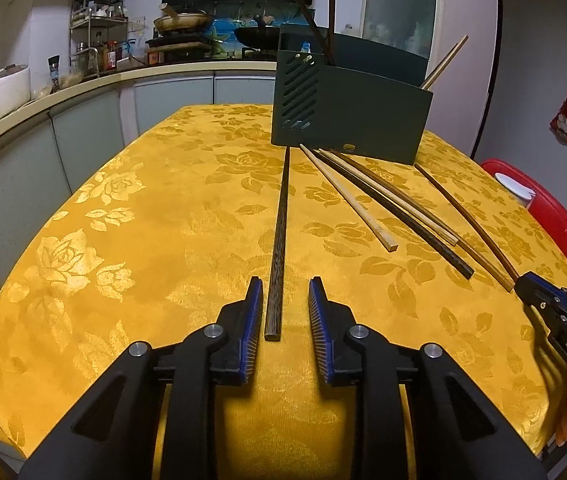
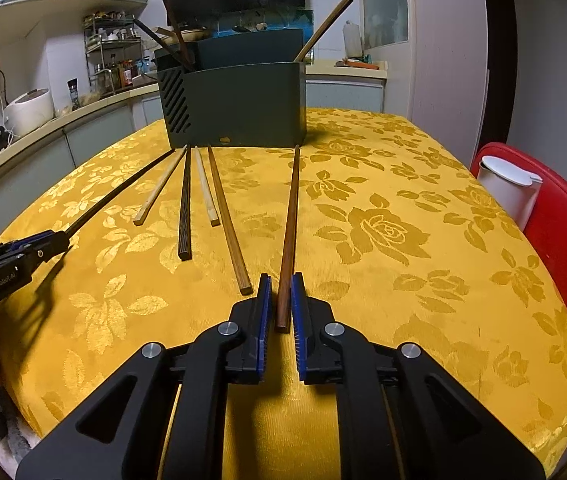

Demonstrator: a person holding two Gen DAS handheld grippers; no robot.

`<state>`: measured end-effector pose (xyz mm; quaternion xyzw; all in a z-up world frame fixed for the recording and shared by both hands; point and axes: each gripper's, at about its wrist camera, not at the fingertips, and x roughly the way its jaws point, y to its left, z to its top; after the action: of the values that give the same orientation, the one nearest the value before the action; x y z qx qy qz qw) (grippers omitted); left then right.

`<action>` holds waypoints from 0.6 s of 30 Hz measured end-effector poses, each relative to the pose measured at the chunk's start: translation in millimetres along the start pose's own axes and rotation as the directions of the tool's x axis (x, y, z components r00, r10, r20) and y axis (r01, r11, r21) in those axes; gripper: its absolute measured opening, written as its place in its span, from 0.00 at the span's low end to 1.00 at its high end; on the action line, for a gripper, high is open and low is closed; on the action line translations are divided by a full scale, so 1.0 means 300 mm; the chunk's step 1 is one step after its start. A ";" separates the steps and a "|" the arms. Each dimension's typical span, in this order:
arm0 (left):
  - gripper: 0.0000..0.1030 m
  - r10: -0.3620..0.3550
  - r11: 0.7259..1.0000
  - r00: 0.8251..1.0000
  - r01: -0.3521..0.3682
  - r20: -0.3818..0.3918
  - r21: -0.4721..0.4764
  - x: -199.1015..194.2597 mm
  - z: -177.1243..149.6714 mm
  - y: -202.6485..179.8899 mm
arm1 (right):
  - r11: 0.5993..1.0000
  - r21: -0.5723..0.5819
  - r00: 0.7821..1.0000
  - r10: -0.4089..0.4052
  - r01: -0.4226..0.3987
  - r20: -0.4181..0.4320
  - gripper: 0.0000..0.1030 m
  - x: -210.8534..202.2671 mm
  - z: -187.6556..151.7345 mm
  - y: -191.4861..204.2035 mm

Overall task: Organize utensils
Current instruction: 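Lift both held chopsticks and carry them over the green holder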

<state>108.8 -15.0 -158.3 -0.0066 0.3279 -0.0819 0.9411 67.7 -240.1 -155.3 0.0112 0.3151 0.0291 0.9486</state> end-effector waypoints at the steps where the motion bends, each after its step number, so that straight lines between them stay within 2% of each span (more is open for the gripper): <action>1: 0.20 0.003 1.000 1.000 -0.003 0.000 0.002 0.000 0.000 0.001 | 1.000 -0.003 1.000 0.000 0.000 0.000 0.10 0.000 0.000 0.000; 3: 0.07 0.017 1.000 1.000 -0.017 0.002 0.006 0.002 -0.001 0.002 | 1.000 -0.002 1.000 0.000 0.000 -0.004 0.10 0.001 0.002 -0.003; 9: 0.07 0.004 1.000 1.000 -0.004 -0.017 0.028 -0.002 0.008 0.005 | 1.000 0.006 1.000 0.003 -0.003 -0.029 0.08 0.003 0.014 -0.004; 12: 0.07 0.022 0.998 1.000 -0.022 -0.004 0.060 -0.028 0.024 -0.006 | 1.000 0.018 0.998 0.023 -0.022 -0.056 0.07 -0.011 0.025 -0.011; 18: 0.07 0.024 0.995 0.997 -0.032 0.075 0.098 -0.145 0.104 -0.008 | 0.999 0.017 0.999 0.033 -0.034 0.023 0.07 -0.132 0.084 -0.019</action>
<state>94.3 -11.7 -106.9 0.0415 0.2885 -0.0846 0.9528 51.5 -248.4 -111.8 0.0252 0.3043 0.0420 0.9513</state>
